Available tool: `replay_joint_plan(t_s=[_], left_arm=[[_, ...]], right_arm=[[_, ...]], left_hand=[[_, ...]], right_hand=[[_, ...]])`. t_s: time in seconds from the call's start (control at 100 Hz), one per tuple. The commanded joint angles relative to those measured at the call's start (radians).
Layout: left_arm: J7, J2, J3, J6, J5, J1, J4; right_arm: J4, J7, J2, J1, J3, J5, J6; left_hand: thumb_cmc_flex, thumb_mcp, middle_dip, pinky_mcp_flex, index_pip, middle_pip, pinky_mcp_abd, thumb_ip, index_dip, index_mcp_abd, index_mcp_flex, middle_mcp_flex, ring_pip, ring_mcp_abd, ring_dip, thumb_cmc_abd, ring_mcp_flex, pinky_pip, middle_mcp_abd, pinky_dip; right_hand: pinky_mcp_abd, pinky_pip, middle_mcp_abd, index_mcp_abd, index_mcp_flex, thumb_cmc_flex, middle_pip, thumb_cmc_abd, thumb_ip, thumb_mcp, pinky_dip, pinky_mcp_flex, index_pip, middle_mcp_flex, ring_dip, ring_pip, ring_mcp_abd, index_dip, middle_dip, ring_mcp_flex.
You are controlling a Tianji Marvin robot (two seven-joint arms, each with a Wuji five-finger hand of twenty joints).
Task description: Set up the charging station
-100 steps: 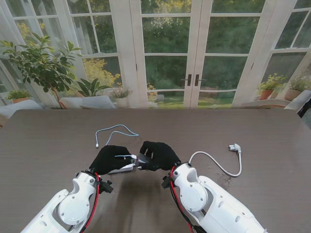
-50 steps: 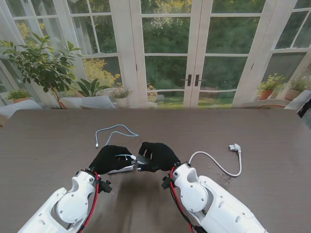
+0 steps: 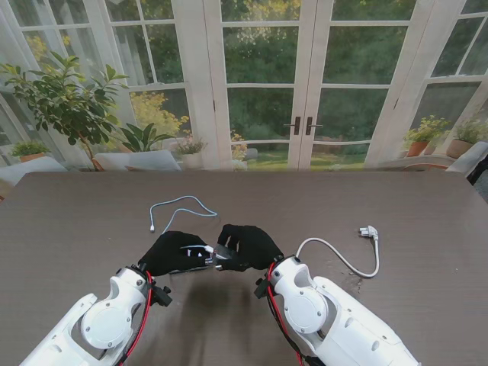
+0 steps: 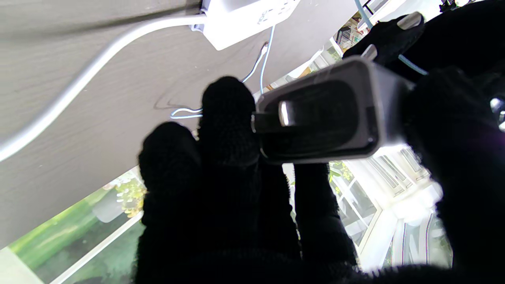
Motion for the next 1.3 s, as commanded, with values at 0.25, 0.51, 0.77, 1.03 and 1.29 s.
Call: replay_joint_plan(t_s=[0.25, 0.51, 0.77, 1.03, 1.29], left_arm=[[0.004, -0.002, -0.005, 0.038, 0.019, 0.009, -0.018], [0.001, 0.000, -0.011, 0.064, 0.036, 0.013, -0.026], [0.020, -0.008, -0.006, 0.030, 0.006, 0.003, -0.004], [0.048, -0.018, 0.002, -0.019, -0.031, -0.008, 0.025], [0.032, -0.016, -0.001, -0.027, -0.046, -0.008, 0.027]], right_arm=[[-0.021, 0.025, 0.001, -0.010, 0.005, 0.006, 0.002], [-0.025, 0.028, 0.002, -0.013, 0.007, 0.007, 0.004], [-0.031, 0.036, 0.004, -0.015, 0.009, 0.009, 0.007], [-0.035, 0.040, 0.005, -0.017, 0.013, 0.012, 0.013], [-0.039, 0.046, 0.007, -0.018, 0.015, 0.016, 0.017]], left_hand=[[-0.026, -0.109, -0.103, -0.039, -0.094, -0.109, 0.176, 0.031, -0.026, -0.013, -0.119, -0.154, -0.326, 0.136, 0.078, 0.067, -0.118, -0.028, 0.040, -0.105], [-0.019, -0.156, -0.255, -0.307, -0.159, -0.228, 0.229, 0.037, -0.060, -0.027, -0.160, -0.251, -0.504, 0.195, 0.069, 0.084, -0.341, -0.186, 0.061, 0.024], [0.021, -0.134, -0.494, -0.843, -0.204, -0.396, 0.223, 0.043, -0.089, -0.037, -0.181, -0.368, -0.883, 0.254, -0.106, 0.071, -0.690, -0.721, 0.077, 0.065], [0.083, 0.029, -0.470, -0.868, -0.132, -0.348, 0.229, 0.049, -0.053, -0.021, -0.108, -0.300, -0.886, 0.264, -0.119, 0.025, -0.658, -0.800, 0.083, 0.084], [0.082, 0.049, -0.426, -0.839, -0.107, -0.320, 0.236, 0.044, -0.040, -0.010, -0.083, -0.275, -0.843, 0.266, -0.097, 0.005, -0.618, -0.764, 0.090, 0.107]], right_hand=[[-0.035, 0.023, -0.096, -0.183, 0.064, 0.191, 0.084, 0.078, 0.066, 0.194, 0.019, 0.008, 0.294, 0.073, 0.122, 0.041, -0.045, 0.061, 0.046, 0.039], [-0.035, 0.022, -0.095, -0.182, 0.062, 0.191, 0.085, 0.078, 0.066, 0.194, 0.020, 0.006, 0.294, 0.072, 0.121, 0.040, -0.043, 0.061, 0.046, 0.039], [-0.035, 0.021, -0.095, -0.181, 0.061, 0.189, 0.084, 0.079, 0.066, 0.193, 0.022, 0.006, 0.294, 0.070, 0.122, 0.041, -0.045, 0.061, 0.045, 0.039], [-0.035, 0.021, -0.094, -0.177, 0.061, 0.190, 0.085, 0.079, 0.066, 0.192, 0.022, 0.006, 0.294, 0.070, 0.122, 0.042, -0.043, 0.061, 0.044, 0.039], [-0.035, 0.021, -0.094, -0.177, 0.061, 0.190, 0.085, 0.080, 0.066, 0.192, 0.023, 0.006, 0.294, 0.069, 0.123, 0.043, -0.045, 0.062, 0.044, 0.039]])
